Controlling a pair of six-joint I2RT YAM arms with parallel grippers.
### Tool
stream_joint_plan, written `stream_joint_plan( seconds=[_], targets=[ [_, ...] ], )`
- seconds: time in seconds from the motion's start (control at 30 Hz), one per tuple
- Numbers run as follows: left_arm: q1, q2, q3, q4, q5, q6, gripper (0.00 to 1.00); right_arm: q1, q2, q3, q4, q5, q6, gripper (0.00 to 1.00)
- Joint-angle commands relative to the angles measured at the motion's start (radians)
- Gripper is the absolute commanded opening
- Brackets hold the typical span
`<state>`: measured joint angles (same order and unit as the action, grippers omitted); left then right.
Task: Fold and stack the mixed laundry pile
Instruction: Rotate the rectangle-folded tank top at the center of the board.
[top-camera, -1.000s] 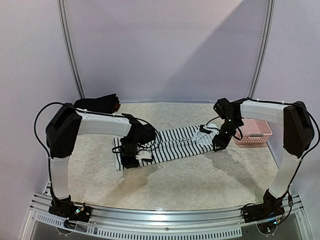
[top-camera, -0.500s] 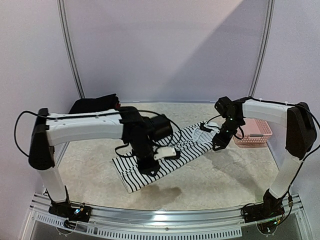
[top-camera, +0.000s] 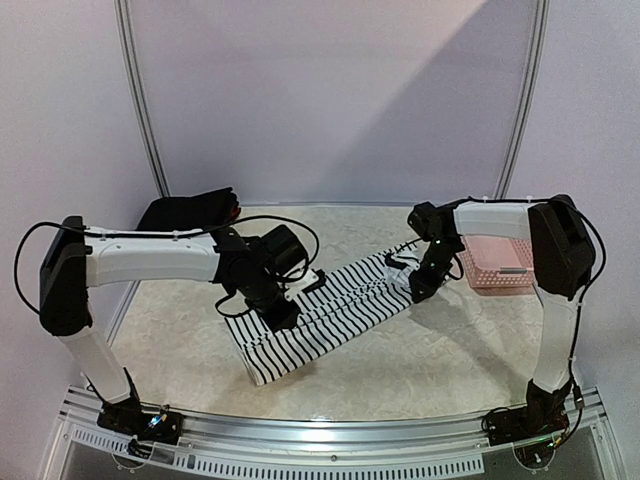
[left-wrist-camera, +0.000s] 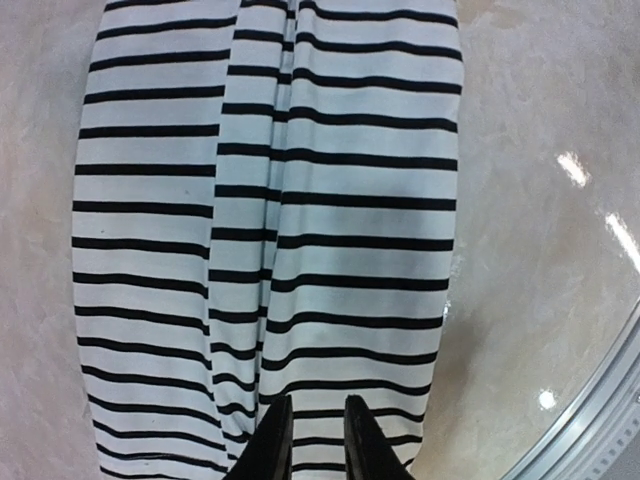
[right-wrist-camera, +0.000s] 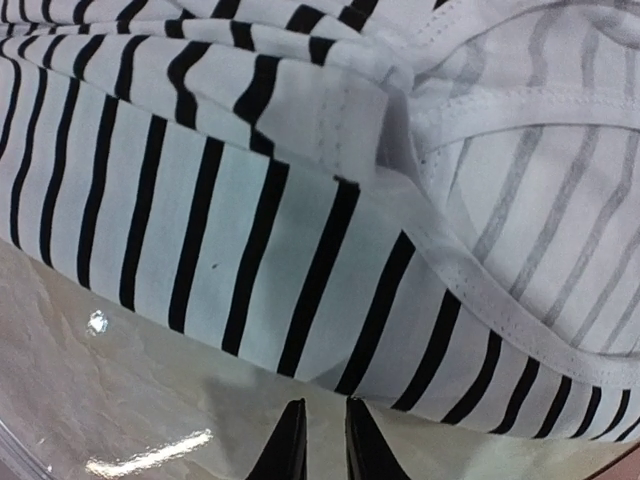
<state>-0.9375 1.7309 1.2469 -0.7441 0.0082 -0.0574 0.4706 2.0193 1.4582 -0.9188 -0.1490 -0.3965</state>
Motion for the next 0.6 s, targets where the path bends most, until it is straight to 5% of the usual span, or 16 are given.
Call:
stream_joint_plan(
  seconds=[0.0, 0.37, 0.57],
  targets=[
    [-0.006, -0.029, -0.069, 0.136, 0.028, -0.086, 0.20, 0.011, 0.090, 0.084, 0.014, 0.062, 0.006, 0.12],
    [-0.052, -0.098, -0.106, 0.081, 0.024, -0.007, 0.25, 0.007, 0.454, 0.622, -0.007, 0.227, -0.091, 0.11],
    [-0.106, -0.060, -0.079, -0.011, 0.008, 0.085, 0.28, 0.004, 0.548, 0.836, -0.036, 0.204, -0.137, 0.23]
  ],
)
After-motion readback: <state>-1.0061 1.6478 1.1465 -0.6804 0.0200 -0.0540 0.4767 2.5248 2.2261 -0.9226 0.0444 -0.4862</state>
